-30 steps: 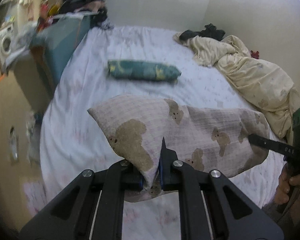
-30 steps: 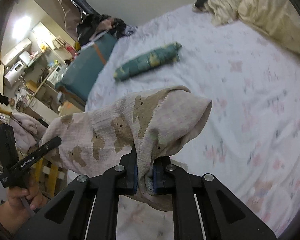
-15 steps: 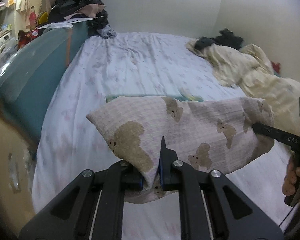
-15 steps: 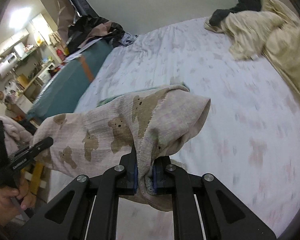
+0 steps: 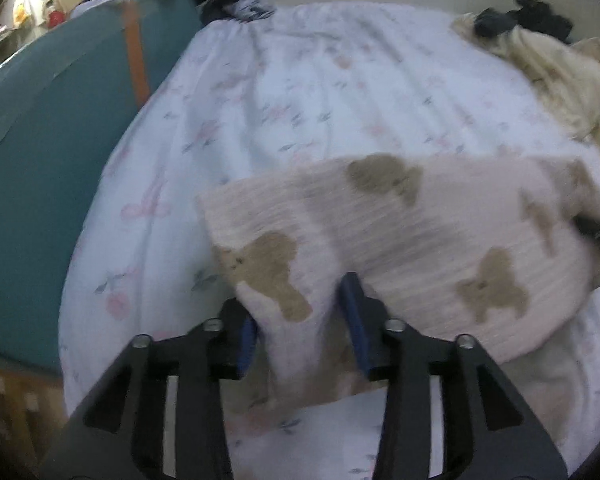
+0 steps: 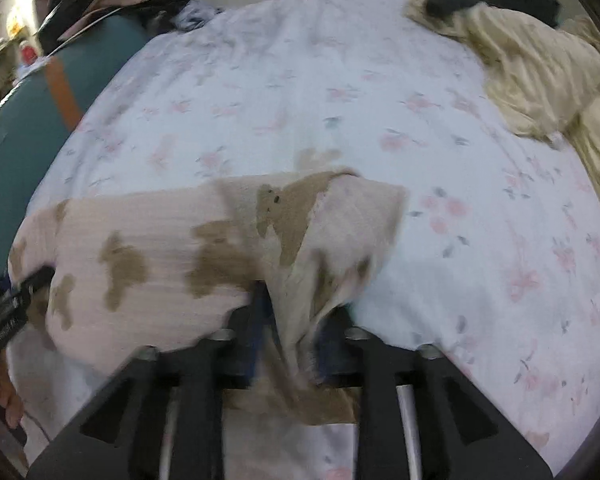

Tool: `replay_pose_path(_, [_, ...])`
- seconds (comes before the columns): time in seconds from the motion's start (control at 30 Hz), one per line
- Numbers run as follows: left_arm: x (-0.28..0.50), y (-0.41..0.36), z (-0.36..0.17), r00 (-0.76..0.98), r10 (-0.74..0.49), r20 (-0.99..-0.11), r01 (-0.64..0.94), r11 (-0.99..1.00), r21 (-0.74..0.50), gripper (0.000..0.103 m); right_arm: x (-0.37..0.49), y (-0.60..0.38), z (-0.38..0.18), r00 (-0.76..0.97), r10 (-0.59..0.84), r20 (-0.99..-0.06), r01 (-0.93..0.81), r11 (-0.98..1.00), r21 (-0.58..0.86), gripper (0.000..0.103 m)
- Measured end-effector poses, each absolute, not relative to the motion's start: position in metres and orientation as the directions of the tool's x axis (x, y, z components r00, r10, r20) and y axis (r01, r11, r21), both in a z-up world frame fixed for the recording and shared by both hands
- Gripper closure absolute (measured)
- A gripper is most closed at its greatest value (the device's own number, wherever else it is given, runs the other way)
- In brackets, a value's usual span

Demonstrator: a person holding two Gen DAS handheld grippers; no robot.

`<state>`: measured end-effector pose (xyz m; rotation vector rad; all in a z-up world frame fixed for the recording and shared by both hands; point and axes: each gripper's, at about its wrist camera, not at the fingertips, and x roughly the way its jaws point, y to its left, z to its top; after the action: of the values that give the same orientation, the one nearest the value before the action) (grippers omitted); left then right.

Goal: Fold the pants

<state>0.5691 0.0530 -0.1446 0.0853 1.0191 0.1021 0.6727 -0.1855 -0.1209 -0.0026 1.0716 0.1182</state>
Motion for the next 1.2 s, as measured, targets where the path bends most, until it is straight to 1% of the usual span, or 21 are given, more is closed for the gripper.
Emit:
replay_pose_path(0.03, [0.564, 0.057, -0.144, 0.532, 0.15, -0.833, -0.064, 0.988, 0.138, 0.053, 0.671, -0.191, -0.116, 0.492, 0.054, -0.869, -0.078, 0.997, 0.018, 0.042])
replay_pose_path(0.07, [0.557, 0.063, -0.139, 0.549, 0.211, -0.808, -0.104, 0.977, 0.184, 0.048, 0.669, -0.197, -0.112, 0.501, 0.05, -0.864, -0.068, 0.998, 0.019, 0.043])
replay_pose_path(0.13, [0.547, 0.069, -0.13, 0.57, 0.268, -0.777, -0.137, 0.963, 0.232, 0.045, 0.659, -0.209, -0.1, 0.504, 0.07, -0.861, -0.054, 0.997, 0.05, 0.043])
replay_pose_path(0.17, [0.541, 0.074, -0.124, 0.581, 0.263, -0.77, -0.141, 0.964, 0.224, 0.045, 0.65, -0.213, -0.092, 0.509, 0.093, -0.856, -0.06, 0.996, 0.073, 0.044])
replay_pose_path(0.27, [0.515, 0.08, -0.1, 0.612, 0.175, -0.772, -0.13, 0.984, 0.12, 0.045, 0.615, -0.217, -0.064, 0.557, 0.155, -0.816, -0.078, 0.988, 0.135, 0.044])
replay_pose_path(0.33, [0.496, 0.074, -0.087, 0.635, 0.131, -0.761, -0.112, 0.991, 0.077, 0.045, 0.582, -0.217, -0.048, 0.567, 0.217, -0.794, -0.09, 0.975, 0.202, 0.038])
replay_pose_path(0.4, [0.469, 0.065, -0.071, 0.669, 0.103, -0.736, -0.104, 0.994, 0.044, 0.045, 0.553, -0.217, -0.034, 0.586, 0.23, -0.777, -0.093, 0.972, 0.217, 0.027])
replay_pose_path(0.43, [0.453, 0.061, -0.062, 0.691, 0.091, -0.717, -0.101, 0.994, 0.029, 0.044, 0.534, -0.214, -0.025, 0.604, 0.233, -0.762, -0.099, 0.971, 0.219, 0.025])
replay_pose_path(0.5, [0.422, 0.048, -0.045, 0.716, 0.058, -0.695, -0.075, 0.997, 0.006, 0.037, 0.512, -0.212, -0.015, 0.62, 0.248, -0.744, -0.11, 0.967, 0.231, 0.014])
replay_pose_path(0.57, [0.396, 0.04, -0.028, 0.734, 0.022, -0.678, -0.052, 0.998, -0.023, 0.025, 0.488, -0.209, -0.003, 0.618, 0.259, -0.742, -0.134, 0.965, 0.225, 0.012])
replay_pose_path(0.6, [0.377, 0.035, -0.016, 0.749, 0.015, -0.662, -0.05, 0.998, -0.034, 0.021, 0.477, -0.208, 0.002, 0.626, 0.259, -0.735, -0.14, 0.965, 0.221, 0.012])
replay_pose_path(0.63, [0.363, 0.032, -0.007, 0.755, 0.017, -0.656, -0.054, 0.998, -0.036, 0.013, 0.462, -0.207, 0.01, 0.64, 0.26, -0.723, -0.146, 0.965, 0.218, 0.012])
replay_pose_path(0.67, [0.349, 0.029, 0.002, 0.766, 0.014, -0.643, -0.055, 0.998, -0.044, 0.008, 0.447, -0.205, 0.018, 0.653, 0.262, -0.711, -0.153, 0.965, 0.215, 0.011])
replay_pose_path(0.73, [0.327, 0.026, 0.016, 0.775, 0.002, -0.632, -0.046, 0.998, -0.053, 0.001, 0.42, -0.202, 0.032, 0.669, 0.267, -0.694, -0.161, 0.963, 0.216, 0.006])
replay_pose_path(0.77, [0.308, 0.023, 0.026, 0.789, -0.007, -0.615, -0.038, 0.997, -0.06, 0.001, 0.406, -0.201, 0.039, 0.678, 0.266, -0.685, -0.164, 0.963, 0.212, 0.002])
replay_pose_path(0.8, [0.3, 0.022, 0.03, 0.794, -0.008, -0.608, -0.037, 0.997, -0.062, 0.001, 0.389, -0.199, 0.048, 0.692, 0.267, -0.671, -0.168, 0.963, 0.21, 0.001])
replay_pose_path(0.97, [0.224, 0.013, 0.057, 0.834, -0.003, -0.551, -0.021, 0.999, -0.037, 0.001, 0.324, -0.204, 0.072, 0.721, 0.291, -0.629, -0.165, 0.953, 0.252, 0.0])
replay_pose_path(1.07, [0.171, 0.005, 0.069, 0.87, 0.004, -0.493, -0.001, 1.0, 0.005, 0.001, 0.285, -0.209, 0.083, 0.74, 0.289, -0.607, -0.16, 0.952, 0.259, 0.0])
replay_pose_path(1.2, [0.122, 0.003, 0.072, 0.872, -0.019, -0.49, 0.013, 1.0, -0.017, 0.001, 0.238, -0.212, 0.092, 0.75, 0.287, -0.595, -0.167, 0.954, 0.249, 0.0])
